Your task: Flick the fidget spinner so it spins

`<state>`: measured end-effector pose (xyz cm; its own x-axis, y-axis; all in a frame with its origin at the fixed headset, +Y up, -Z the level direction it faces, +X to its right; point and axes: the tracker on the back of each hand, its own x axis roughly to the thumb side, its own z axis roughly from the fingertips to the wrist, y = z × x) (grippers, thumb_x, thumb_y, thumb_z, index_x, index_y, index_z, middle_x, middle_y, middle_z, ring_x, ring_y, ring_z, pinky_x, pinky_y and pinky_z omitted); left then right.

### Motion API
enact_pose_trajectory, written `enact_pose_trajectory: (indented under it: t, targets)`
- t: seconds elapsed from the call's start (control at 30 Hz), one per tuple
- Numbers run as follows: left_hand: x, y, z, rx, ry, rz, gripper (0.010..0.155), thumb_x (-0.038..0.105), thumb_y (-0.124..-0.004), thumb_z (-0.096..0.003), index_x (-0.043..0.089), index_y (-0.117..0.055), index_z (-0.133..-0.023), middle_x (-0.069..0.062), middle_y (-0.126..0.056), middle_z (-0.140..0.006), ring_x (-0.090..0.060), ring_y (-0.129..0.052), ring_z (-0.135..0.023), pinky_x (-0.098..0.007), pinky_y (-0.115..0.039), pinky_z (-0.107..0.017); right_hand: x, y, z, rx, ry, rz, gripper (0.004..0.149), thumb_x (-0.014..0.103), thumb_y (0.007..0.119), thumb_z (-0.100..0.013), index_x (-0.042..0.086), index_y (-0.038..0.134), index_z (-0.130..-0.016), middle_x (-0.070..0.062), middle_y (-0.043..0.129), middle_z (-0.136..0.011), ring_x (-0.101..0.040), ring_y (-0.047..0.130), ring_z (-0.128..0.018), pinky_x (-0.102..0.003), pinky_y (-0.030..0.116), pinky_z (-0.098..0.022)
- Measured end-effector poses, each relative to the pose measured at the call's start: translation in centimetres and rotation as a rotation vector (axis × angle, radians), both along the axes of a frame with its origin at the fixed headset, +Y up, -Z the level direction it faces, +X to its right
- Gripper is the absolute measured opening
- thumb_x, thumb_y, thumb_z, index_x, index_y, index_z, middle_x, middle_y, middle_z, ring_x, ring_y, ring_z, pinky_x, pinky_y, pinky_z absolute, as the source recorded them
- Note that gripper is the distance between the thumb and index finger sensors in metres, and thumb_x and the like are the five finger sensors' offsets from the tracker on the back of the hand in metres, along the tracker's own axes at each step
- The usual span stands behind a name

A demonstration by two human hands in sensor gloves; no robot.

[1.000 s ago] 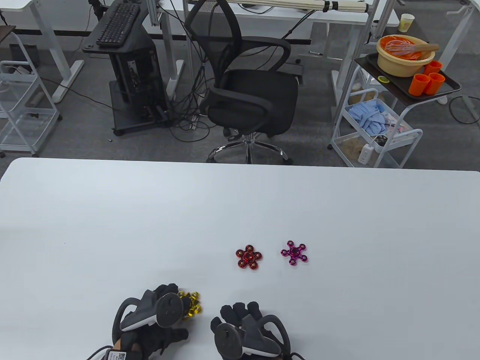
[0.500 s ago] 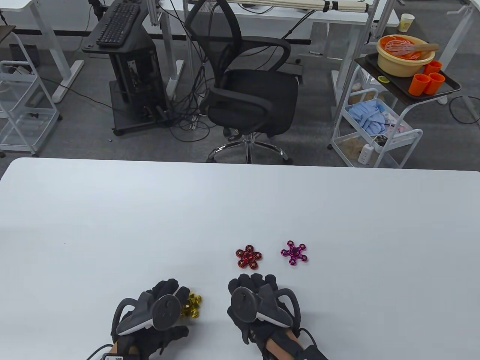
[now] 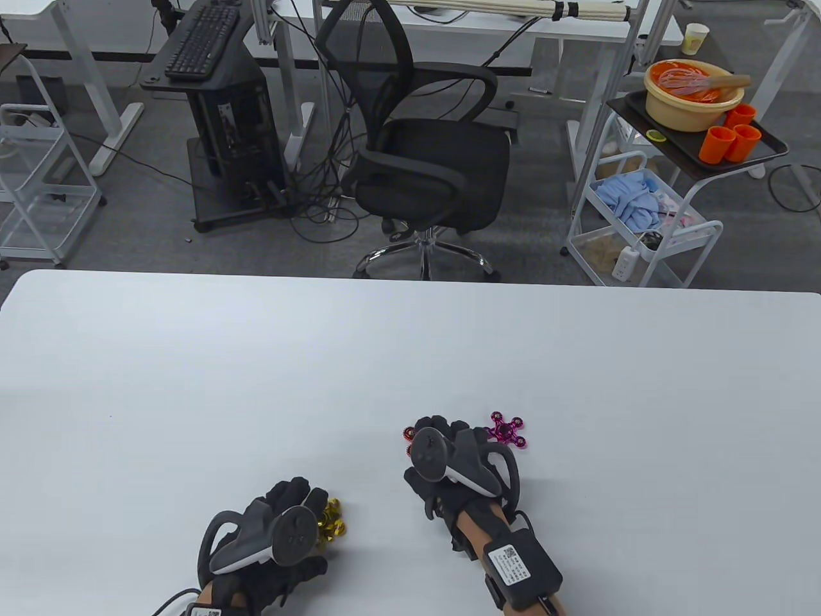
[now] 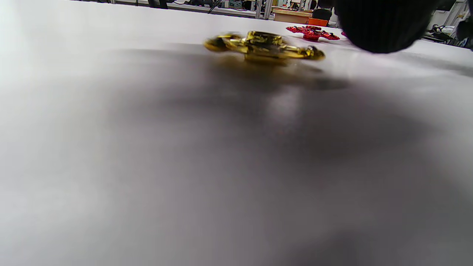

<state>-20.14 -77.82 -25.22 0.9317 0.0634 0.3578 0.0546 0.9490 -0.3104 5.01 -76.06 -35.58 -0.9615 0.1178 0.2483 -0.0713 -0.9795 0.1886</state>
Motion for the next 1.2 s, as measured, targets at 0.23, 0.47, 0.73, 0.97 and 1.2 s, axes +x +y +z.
enact_pose_trajectory:
  t: [0.23,0.47,0.73,0.97,1.2]
  targets:
    - [-0.2,0.1,-0.2,0.013,0.015,-0.008,0.088,0.061,-0.069,-0.0377,0.024,-0.019,-0.1,-0.017,-0.016,-0.112,-0.042,-0.031,-0.105,-0.063,-0.041,-0.073,-0.6,-0.3,-2.5,-0.06,0.101,0.155,0.084,0.052,0.077,-0.043,0.019,0.026,-0.102,-0.014,0.028,-0.113,-0.052,0.038,-0.102,-0.07,0.031,-0.074]
    - [-0.4,0.0,-0.3,0.012,0.018,-0.019,0.088,0.061,-0.069,-0.0376,0.024,-0.019,-0.1,-0.017,-0.015,-0.112,-0.042,-0.031,-0.105,-0.063,-0.041,-0.073,-1.3,-1.1,-4.0,-0.092,0.134,0.193,0.084,0.05,0.08,-0.042,0.021,0.028,-0.102,-0.012,0.026,-0.113,-0.052,0.037,-0.102,-0.07,0.029,-0.074]
    - [-0.6,-0.3,-0.6,0.003,0.025,-0.039,0.088,0.061,-0.069,-0.0374,0.024,-0.019,-0.1,-0.017,-0.016,-0.112,-0.042,-0.031,-0.105,-0.063,-0.041,-0.074,-1.2,-1.6,-5.1,-0.168,0.149,0.178,0.083,0.049,0.081,-0.043,0.022,0.028,-0.102,-0.011,0.026,-0.113,-0.051,0.036,-0.103,-0.07,0.028,-0.074]
    - [-0.8,-0.3,-0.8,0.001,0.036,-0.043,0.088,0.061,-0.068,-0.0375,0.024,-0.019,-0.1,-0.017,-0.016,-0.112,-0.042,-0.031,-0.105,-0.063,-0.041,-0.074,-0.9,-1.7,-5.9,-0.209,0.16,0.173,0.084,0.049,0.081,-0.043,0.022,0.027,-0.101,-0.01,0.024,-0.113,-0.051,0.036,-0.103,-0.071,0.027,-0.074]
    - [-0.8,-0.3,-0.8,0.002,0.037,-0.045,0.088,0.061,-0.068,-0.0376,0.024,-0.019,-0.1,-0.017,-0.016,-0.111,-0.042,-0.031,-0.105,-0.063,-0.041,-0.074,-1.3,-1.8,-6.6,-0.235,0.159,0.17,0.079,0.047,0.081,-0.043,0.021,0.033,-0.101,-0.011,0.033,-0.112,-0.048,0.039,-0.102,-0.07,0.029,-0.074]
